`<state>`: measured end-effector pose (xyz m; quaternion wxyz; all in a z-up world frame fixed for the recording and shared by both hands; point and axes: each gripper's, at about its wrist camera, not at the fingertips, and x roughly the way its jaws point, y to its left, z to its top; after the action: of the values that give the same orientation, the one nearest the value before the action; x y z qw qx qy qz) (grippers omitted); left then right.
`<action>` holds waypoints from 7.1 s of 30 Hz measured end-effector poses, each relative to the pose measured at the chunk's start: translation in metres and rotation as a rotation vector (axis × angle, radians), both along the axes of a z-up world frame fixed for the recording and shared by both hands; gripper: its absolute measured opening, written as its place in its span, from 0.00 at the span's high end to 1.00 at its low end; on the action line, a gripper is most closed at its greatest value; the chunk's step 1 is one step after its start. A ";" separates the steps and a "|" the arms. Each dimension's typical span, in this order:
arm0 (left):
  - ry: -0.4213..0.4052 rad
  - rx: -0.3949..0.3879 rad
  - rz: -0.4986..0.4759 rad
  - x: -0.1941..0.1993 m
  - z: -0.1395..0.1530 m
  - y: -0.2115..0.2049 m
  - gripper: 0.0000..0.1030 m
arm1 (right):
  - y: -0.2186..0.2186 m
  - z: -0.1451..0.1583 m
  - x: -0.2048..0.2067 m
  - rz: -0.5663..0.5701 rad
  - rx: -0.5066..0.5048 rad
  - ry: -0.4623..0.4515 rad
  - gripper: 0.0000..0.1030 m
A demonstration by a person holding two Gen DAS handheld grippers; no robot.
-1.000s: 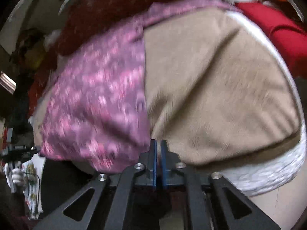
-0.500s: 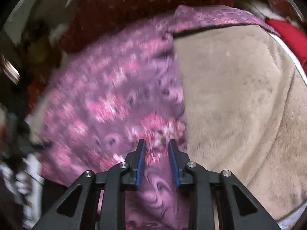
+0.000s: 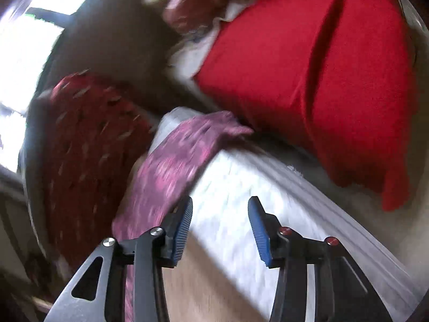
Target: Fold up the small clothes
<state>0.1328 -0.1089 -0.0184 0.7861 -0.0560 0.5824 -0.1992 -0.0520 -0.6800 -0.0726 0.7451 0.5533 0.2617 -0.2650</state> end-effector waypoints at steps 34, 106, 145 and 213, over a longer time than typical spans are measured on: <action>-0.053 -0.194 0.245 0.122 -0.013 0.042 0.51 | 0.167 0.095 0.182 0.393 -0.240 -0.192 0.91; -0.071 -0.384 0.503 0.148 -0.003 0.109 0.56 | 0.409 0.037 0.242 0.882 -0.364 -0.052 0.79; 0.031 -0.531 0.879 0.250 -0.027 0.406 0.92 | 0.538 0.001 0.302 1.053 -0.477 -0.158 0.56; 0.060 -0.464 0.647 0.134 -0.050 0.143 0.41 | 0.456 0.046 0.265 0.897 -0.499 -0.212 0.94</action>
<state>0.2667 0.0345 -0.0683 0.7573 -0.4184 0.4971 -0.0658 0.2131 -0.2237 -0.0261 0.9168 0.2163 0.3252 0.0834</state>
